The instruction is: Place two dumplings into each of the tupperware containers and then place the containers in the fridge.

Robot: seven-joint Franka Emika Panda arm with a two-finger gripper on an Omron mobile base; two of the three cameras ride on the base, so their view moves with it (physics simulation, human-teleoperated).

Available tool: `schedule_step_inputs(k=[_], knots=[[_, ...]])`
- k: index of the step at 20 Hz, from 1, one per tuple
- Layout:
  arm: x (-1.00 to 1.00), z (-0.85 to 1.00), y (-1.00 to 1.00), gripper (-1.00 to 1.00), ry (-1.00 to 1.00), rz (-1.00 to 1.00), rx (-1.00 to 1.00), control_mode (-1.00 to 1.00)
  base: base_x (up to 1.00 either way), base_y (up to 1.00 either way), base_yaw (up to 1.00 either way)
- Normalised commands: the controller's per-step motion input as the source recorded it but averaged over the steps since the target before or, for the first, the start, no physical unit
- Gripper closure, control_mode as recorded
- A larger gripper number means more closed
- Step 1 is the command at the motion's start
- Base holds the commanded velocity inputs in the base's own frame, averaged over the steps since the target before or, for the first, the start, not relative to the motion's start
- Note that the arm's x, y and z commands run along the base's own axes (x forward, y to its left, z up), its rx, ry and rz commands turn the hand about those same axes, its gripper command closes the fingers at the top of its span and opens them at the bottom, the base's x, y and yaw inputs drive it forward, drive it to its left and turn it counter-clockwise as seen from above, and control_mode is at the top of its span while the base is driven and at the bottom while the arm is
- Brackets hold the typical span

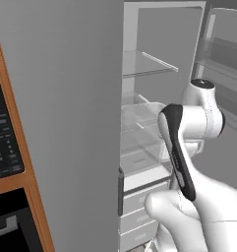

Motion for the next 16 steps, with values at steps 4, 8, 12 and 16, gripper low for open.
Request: schedule_step_inputs(k=[4, 8, 12, 16], knots=[[0.20, 0.00, -0.04, 1.00, -0.19, 0.02, 0.05, -1.00, 0.00, 0.00, 0.00], [0.84, 0.00, -0.04, 1.00, 0.00, 0.05, 0.07, -1.00, 0.00, 0.00, 0.00], [0.66, 0.01, -0.20, 1.00, 0.00, 0.15, 0.04, -1.00, 0.00, 0.00, 0.00], [0.60, 0.07, -0.02, 1.00, 0.01, 0.12, 0.00, -1.00, 0.00, 0.00, 0.00]])
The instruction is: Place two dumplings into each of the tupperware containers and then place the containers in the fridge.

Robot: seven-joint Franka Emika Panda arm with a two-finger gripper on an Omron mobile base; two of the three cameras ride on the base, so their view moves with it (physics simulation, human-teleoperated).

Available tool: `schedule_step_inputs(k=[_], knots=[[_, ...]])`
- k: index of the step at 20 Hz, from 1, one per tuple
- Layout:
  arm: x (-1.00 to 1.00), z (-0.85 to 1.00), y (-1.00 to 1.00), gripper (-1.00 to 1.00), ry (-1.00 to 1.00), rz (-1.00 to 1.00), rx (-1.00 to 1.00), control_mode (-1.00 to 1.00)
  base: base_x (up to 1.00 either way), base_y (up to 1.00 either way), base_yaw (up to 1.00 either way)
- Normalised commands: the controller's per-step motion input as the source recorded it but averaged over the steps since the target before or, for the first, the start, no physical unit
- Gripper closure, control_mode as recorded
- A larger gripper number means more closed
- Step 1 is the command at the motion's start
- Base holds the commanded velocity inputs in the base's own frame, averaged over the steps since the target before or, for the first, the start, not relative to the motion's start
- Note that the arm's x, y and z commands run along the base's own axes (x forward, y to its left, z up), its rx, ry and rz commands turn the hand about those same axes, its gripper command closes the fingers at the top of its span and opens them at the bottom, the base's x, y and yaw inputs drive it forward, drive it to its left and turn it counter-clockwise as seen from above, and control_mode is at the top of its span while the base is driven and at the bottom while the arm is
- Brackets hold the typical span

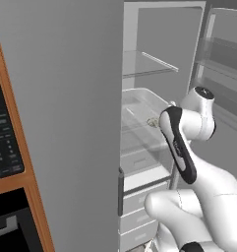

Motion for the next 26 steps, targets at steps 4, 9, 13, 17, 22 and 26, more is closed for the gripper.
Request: schedule_step_inputs(k=[4, 9, 13, 17, 22, 26], knots=[[0.65, 0.00, 0.00, 1.00, -0.02, 0.00, 0.00, -1.00, 0.00, 0.00, 0.00], [0.79, -0.04, 0.00, 1.00, -0.02, 0.02, 0.00, -1.00, 0.00, 0.00, 0.00], [0.71, -0.03, 0.00, 1.00, -0.04, 0.04, 0.00, -1.00, 0.00, 0.00, 0.00], [0.69, 0.00, 0.00, 1.00, 0.00, 0.03, 0.01, -1.00, 0.00, 0.00, 0.00], [0.72, 0.00, 0.08, 1.00, 0.00, 0.00, 0.00, -1.00, 0.00, 0.00, 0.00], [0.62, 0.00, 0.03, 1.00, 0.00, 0.01, 0.00, -1.00, 0.00, 0.00, 0.00]])
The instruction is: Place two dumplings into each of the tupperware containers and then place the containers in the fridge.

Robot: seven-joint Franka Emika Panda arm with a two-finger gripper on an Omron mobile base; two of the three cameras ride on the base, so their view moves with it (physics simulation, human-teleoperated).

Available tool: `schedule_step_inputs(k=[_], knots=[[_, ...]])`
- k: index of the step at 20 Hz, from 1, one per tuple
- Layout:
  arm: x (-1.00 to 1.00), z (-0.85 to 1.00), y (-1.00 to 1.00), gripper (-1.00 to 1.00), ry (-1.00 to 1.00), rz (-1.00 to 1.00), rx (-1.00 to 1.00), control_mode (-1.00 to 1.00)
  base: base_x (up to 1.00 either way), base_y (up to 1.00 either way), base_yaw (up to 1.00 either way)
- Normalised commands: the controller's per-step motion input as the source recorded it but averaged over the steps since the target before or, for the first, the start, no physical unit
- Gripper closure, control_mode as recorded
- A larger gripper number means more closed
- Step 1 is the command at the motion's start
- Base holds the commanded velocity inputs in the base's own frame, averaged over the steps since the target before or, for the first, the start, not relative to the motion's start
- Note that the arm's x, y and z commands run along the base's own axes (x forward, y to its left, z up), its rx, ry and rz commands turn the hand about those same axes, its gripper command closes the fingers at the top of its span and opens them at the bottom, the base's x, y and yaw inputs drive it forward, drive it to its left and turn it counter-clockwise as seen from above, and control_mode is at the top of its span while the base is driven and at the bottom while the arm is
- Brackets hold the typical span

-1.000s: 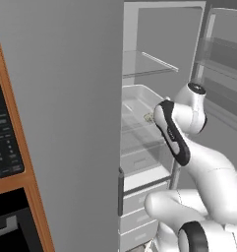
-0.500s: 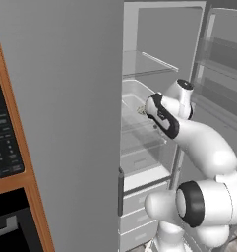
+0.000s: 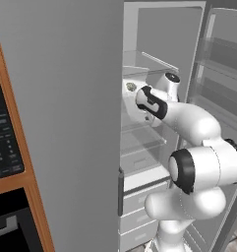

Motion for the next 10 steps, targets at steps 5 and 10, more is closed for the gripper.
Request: schedule_step_inputs(k=[5, 10], knots=[[0.14, 0.01, 0.00, 1.00, 0.00, 0.11, 0.00, -1.00, 0.00, 0.00, 0.00], [0.00, 0.01, 0.06, 1.00, 0.00, 0.18, 0.00, -1.00, 0.00, 0.00, 0.00]])
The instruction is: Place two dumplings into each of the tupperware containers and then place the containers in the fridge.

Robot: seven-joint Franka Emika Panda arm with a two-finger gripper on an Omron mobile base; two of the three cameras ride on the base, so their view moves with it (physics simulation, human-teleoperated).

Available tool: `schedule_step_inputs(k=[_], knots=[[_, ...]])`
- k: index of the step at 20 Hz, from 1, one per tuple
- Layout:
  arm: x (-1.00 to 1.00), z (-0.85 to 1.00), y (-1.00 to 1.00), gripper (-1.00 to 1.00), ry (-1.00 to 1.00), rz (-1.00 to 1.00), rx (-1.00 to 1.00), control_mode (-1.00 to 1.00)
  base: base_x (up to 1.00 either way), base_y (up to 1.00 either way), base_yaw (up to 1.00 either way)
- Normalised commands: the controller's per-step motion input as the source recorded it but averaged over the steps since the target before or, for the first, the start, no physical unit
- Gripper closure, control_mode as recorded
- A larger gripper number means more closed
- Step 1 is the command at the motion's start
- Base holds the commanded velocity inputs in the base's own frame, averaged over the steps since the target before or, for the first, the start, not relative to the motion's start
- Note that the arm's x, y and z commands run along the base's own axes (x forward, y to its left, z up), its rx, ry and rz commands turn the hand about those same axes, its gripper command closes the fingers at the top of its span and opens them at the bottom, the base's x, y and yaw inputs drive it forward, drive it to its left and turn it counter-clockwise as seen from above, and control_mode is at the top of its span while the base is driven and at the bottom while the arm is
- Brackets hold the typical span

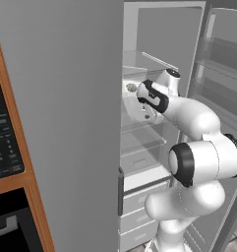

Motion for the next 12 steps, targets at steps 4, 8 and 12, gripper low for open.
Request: schedule_step_inputs(k=[4, 8, 12], knots=[[-0.07, 0.00, 0.30, 1.00, 0.00, 0.25, -0.07, -1.00, 0.00, 0.00, 0.00], [0.02, 0.00, 0.11, 1.00, -0.01, 0.17, -0.02, -1.00, 0.00, 0.00, 0.00], [0.03, 0.00, 0.02, -1.00, -0.09, 0.05, 0.00, -1.00, 0.00, 0.00, 0.00]])
